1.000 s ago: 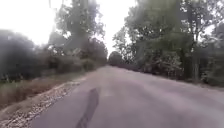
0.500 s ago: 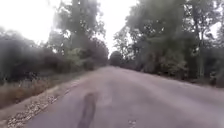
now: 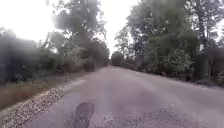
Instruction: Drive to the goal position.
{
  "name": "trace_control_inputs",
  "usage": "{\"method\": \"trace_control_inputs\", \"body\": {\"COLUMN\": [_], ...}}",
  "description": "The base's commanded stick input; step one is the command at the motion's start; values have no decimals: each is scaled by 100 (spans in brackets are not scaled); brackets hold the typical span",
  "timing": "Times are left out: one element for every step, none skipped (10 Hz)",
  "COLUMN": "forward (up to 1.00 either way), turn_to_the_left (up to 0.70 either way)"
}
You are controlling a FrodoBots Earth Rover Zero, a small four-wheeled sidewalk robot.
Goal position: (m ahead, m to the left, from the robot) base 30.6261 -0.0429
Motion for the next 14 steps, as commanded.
{"method": "trace_control_inputs", "body": {"forward": [85,85,85,85,85,85,85,85,85,85,85,85,85,85], "turn_to_the_left": [0,0,0,0,0,0,0,0,0,0,0,0,0,0]}}
